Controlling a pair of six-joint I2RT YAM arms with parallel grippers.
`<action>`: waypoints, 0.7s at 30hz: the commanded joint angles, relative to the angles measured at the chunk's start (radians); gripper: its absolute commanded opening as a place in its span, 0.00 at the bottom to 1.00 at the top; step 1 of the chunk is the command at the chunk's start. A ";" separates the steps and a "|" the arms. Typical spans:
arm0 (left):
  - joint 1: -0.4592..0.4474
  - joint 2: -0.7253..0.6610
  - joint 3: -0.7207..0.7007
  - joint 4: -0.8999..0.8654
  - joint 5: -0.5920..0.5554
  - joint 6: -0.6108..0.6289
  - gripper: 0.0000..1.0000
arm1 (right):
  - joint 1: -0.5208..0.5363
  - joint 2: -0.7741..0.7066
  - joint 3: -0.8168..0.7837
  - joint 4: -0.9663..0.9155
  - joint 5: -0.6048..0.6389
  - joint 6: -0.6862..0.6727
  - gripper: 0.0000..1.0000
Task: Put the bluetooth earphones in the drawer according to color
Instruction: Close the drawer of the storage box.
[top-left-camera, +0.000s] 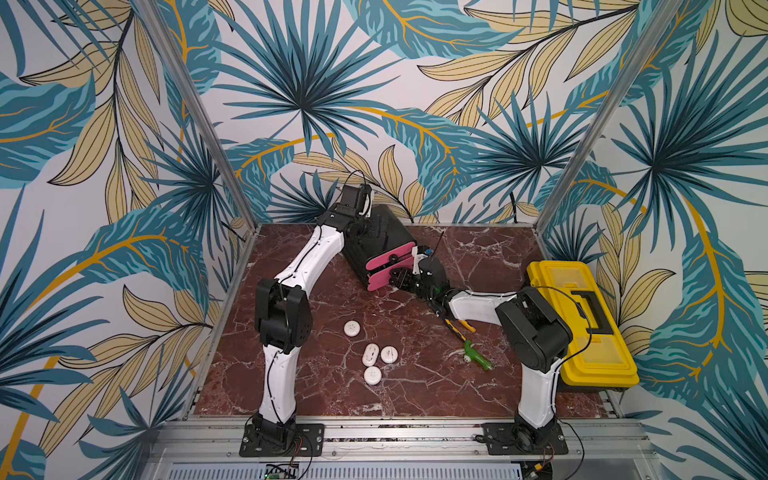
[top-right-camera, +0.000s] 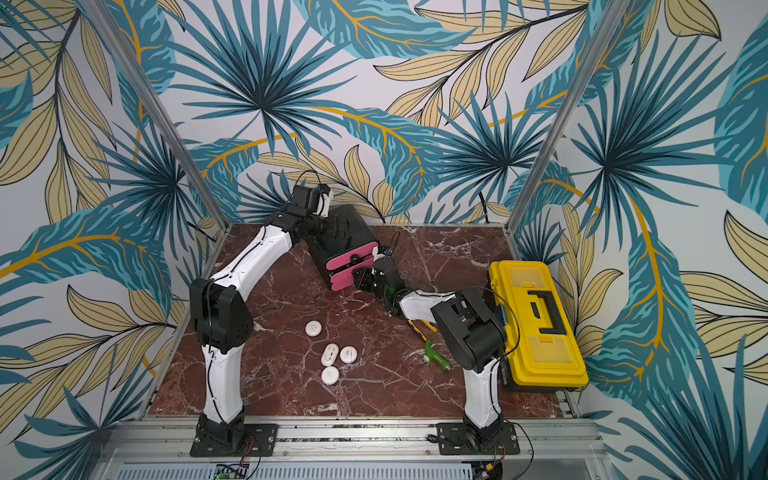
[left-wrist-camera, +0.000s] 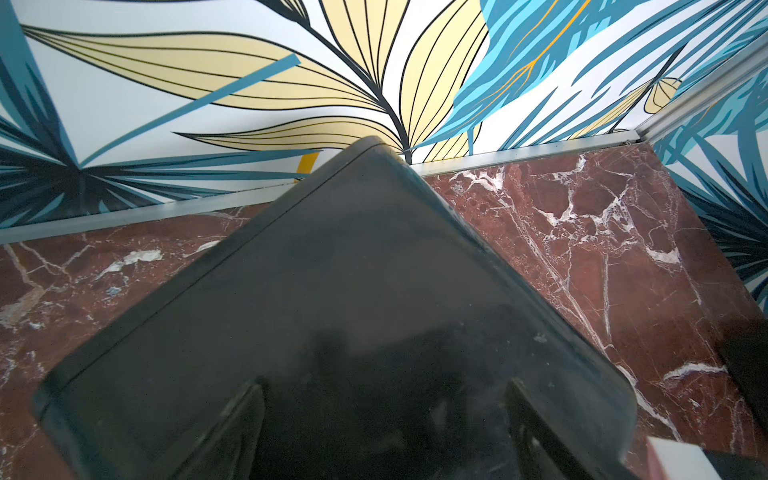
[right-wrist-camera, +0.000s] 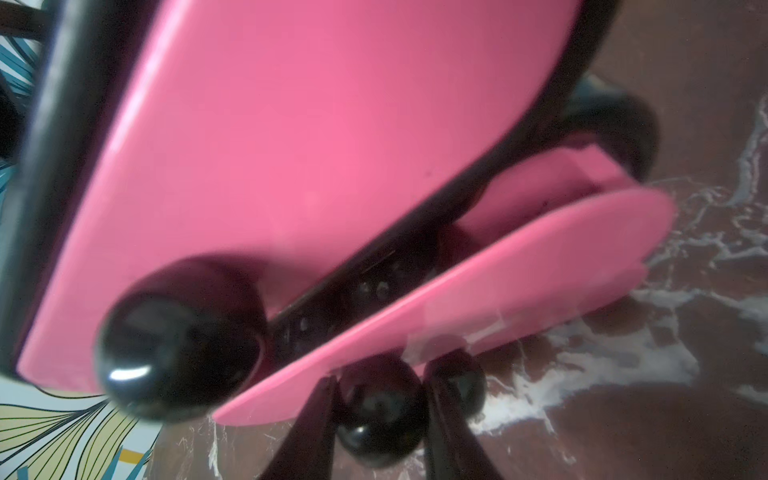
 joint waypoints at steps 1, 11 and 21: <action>0.006 0.034 -0.063 -0.170 0.039 -0.029 0.95 | -0.002 -0.036 -0.027 0.073 0.030 0.018 0.37; 0.010 0.030 -0.069 -0.169 0.041 -0.029 0.95 | -0.017 0.091 0.105 0.119 -0.054 0.081 0.44; 0.013 0.020 -0.074 -0.164 0.049 -0.031 0.95 | -0.018 -0.016 -0.032 0.146 -0.031 0.069 0.51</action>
